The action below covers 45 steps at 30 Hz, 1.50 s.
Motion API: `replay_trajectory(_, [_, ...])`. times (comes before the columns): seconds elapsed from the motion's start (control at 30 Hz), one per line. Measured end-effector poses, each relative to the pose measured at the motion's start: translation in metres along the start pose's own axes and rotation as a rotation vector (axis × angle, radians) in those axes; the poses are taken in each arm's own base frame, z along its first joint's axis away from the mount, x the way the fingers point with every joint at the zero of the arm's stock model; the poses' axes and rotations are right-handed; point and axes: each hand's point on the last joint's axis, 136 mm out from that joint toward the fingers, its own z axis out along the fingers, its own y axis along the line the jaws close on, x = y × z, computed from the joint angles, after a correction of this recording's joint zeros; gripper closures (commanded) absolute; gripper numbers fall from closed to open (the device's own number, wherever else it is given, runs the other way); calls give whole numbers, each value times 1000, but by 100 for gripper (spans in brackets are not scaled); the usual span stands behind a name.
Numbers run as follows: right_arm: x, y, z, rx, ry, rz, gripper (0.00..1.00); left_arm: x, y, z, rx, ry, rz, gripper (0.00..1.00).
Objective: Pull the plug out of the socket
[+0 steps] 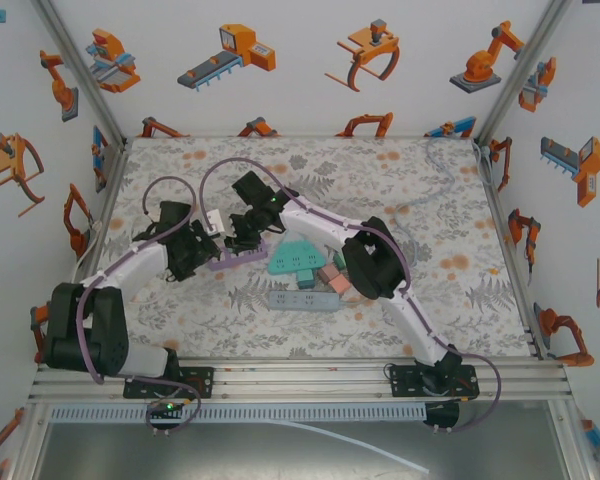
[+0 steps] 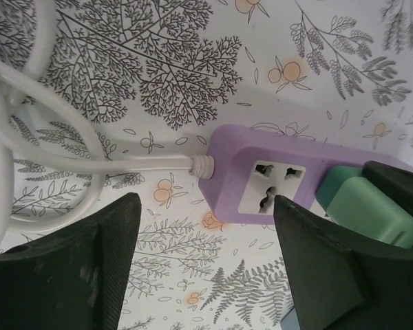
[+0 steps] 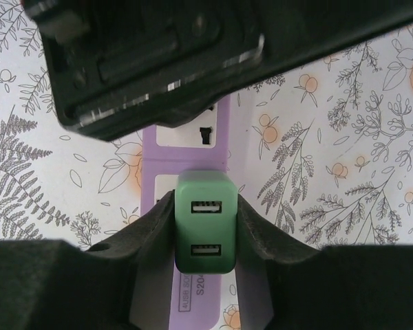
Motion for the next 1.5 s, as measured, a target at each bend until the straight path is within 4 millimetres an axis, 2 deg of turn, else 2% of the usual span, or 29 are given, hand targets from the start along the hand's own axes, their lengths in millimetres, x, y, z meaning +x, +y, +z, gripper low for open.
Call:
replay_trajectory(0.17, [0, 0, 0, -2, 1, 1, 69, -2, -9, 4, -6, 1, 21, 35])
replay_trajectory(0.4, [0, 0, 0, -3, 2, 2, 69, -7, -11, 3, -40, -20, 43, 46])
replay_trajectory(0.67, [0, 0, 0, -3, 3, 3, 70, -6, -9, 3, -52, -15, 65, 46])
replay_trajectory(0.87, [1, 0, -1, -4, 4, 5, 71, -5, -14, 4, -48, -7, 100, 46])
replay_trajectory(1.27, [-2, -8, -9, 2, -20, 89, 83, -6, -22, 5, -78, -17, 147, 49])
replay_trajectory(1.5, [-3, -11, -12, 0, -44, 136, 84, -7, -22, 5, -88, -18, 153, 49])
